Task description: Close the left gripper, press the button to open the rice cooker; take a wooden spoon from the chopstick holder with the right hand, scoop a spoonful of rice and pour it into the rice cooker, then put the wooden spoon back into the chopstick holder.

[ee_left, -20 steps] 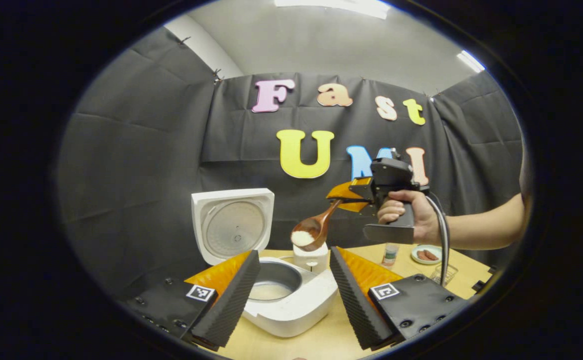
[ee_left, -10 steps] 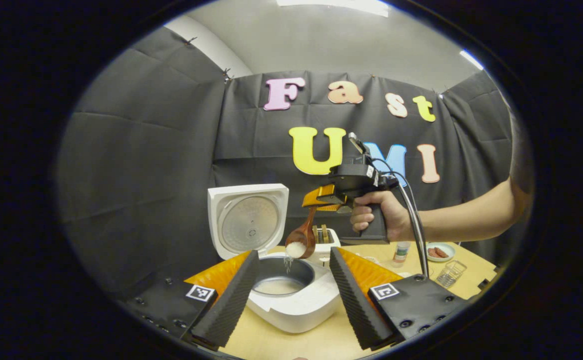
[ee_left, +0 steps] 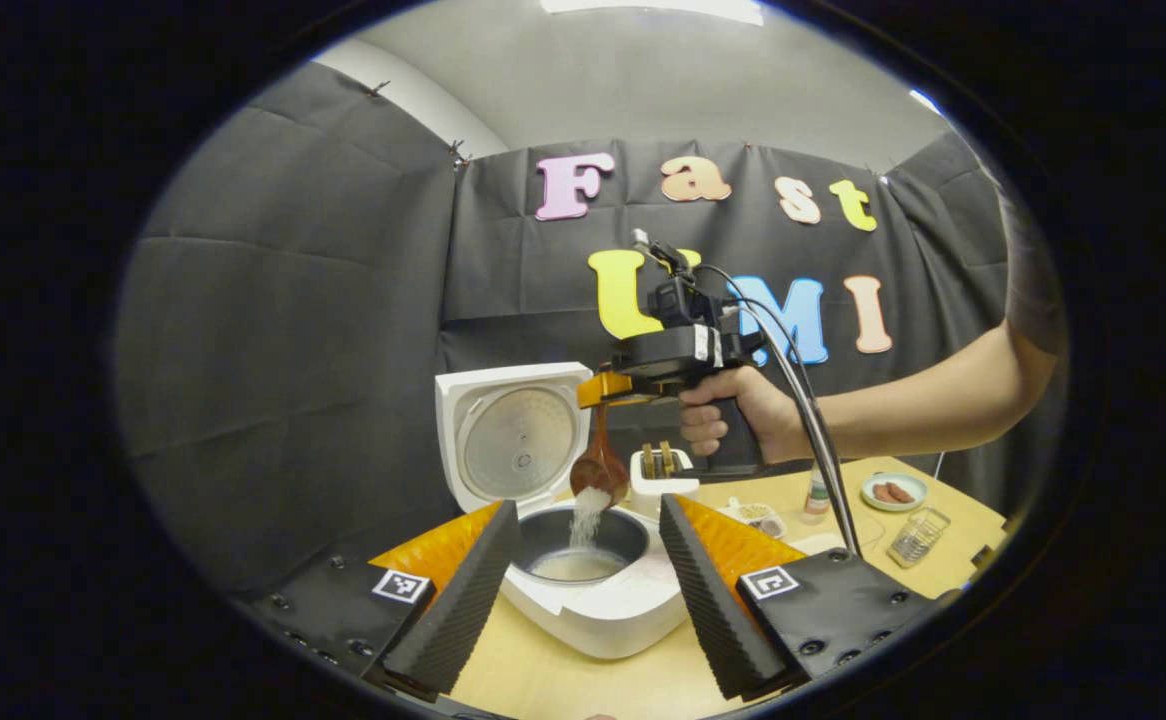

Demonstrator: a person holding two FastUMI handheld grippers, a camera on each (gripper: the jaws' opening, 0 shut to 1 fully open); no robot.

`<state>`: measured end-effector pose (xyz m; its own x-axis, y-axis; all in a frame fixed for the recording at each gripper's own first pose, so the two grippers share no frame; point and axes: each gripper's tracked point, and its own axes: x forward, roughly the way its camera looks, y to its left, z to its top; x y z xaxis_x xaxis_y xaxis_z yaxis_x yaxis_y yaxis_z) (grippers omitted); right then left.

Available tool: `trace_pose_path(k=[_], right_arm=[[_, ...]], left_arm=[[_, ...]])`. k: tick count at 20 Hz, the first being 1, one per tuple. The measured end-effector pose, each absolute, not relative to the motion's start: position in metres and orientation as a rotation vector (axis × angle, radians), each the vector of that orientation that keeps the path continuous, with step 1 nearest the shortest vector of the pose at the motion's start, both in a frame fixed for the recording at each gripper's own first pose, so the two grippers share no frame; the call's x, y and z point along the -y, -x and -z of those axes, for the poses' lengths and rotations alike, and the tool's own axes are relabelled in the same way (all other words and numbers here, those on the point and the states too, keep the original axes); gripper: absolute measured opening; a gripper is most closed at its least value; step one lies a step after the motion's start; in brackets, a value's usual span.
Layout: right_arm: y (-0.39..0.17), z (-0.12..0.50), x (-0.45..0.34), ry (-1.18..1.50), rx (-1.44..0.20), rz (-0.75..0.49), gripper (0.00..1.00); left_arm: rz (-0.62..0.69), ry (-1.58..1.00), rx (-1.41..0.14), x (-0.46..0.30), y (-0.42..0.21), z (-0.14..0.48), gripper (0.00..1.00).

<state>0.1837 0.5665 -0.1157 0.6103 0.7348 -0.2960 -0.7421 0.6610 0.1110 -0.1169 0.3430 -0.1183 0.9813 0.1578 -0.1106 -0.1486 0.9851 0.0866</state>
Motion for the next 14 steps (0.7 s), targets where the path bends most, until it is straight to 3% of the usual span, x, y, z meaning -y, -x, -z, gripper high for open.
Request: trace_pose_path(k=[7, 14], right_arm=[[-0.149, 0.125, -0.591, 0.325, -0.240, -0.985, 0.07], [-0.150, 0.106, -0.584, 0.213, -0.208, -0.975, 0.07]], left_arm=[[-0.172, -0.109, -0.112, -0.346, 0.117, 0.119, 0.97], [-0.116, -0.142, -0.102, -0.321, 0.112, 0.111, 0.97]])
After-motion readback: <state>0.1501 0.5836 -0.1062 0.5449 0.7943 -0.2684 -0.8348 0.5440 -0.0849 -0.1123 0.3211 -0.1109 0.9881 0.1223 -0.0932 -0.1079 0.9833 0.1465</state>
